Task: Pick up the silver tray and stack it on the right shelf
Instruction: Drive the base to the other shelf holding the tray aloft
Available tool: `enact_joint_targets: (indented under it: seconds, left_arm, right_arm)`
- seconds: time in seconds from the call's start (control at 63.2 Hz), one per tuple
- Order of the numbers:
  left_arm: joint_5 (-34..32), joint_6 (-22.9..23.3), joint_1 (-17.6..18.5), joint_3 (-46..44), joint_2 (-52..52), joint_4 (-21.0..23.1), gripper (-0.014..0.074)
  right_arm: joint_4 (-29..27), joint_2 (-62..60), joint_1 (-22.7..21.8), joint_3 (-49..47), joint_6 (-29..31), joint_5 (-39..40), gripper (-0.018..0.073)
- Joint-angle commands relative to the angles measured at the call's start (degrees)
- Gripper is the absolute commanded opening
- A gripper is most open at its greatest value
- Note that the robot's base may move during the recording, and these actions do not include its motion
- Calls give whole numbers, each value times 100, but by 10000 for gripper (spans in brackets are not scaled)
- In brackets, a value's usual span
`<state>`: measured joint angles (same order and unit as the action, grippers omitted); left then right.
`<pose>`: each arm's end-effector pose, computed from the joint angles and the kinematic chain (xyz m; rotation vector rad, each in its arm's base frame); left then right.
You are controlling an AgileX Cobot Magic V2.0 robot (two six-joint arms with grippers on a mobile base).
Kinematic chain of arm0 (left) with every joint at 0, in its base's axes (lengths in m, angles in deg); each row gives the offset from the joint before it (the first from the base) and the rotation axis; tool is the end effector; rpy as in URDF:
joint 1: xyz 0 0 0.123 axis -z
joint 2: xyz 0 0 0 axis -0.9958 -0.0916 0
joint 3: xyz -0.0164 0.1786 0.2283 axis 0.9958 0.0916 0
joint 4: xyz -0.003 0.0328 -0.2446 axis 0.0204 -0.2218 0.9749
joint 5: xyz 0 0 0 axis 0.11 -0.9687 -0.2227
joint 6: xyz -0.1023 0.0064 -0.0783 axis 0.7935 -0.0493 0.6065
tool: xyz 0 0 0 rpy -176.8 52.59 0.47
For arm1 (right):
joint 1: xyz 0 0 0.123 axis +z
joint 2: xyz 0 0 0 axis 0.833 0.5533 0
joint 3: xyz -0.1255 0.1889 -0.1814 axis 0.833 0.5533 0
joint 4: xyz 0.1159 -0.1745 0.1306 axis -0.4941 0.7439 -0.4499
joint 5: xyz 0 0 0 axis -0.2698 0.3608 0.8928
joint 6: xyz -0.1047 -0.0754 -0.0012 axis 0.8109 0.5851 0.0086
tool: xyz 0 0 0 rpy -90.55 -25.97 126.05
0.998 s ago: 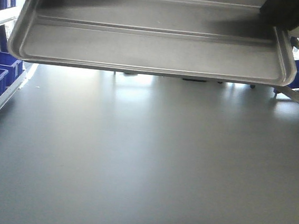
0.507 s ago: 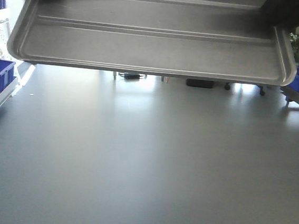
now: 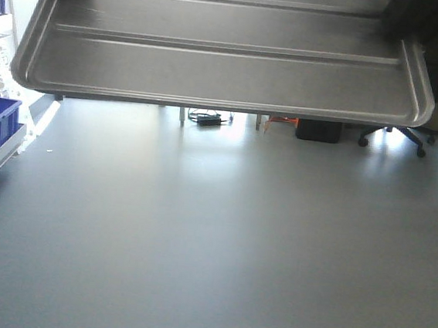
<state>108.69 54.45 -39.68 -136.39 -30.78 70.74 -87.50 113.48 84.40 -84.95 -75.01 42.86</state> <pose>0.2232 -0.1762 0.3457 0.2030 2.4566 -0.2505 0.2286 0.1196 0.3233 -0.1309 2.4264 0.3846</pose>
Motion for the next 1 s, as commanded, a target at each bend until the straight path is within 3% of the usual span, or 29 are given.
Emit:
enact_joint_targets:
  seconds: [0.0,0.982]
  left_arm:
    - [112,-6,-11,-175,197,-445,-101]
    - [121,-6,-11,-175,197,-446,-101]
  right_arm:
    - [333,-148,-39,-205,85,149,56]
    - [333,-148,-44,-199,85,147,56]
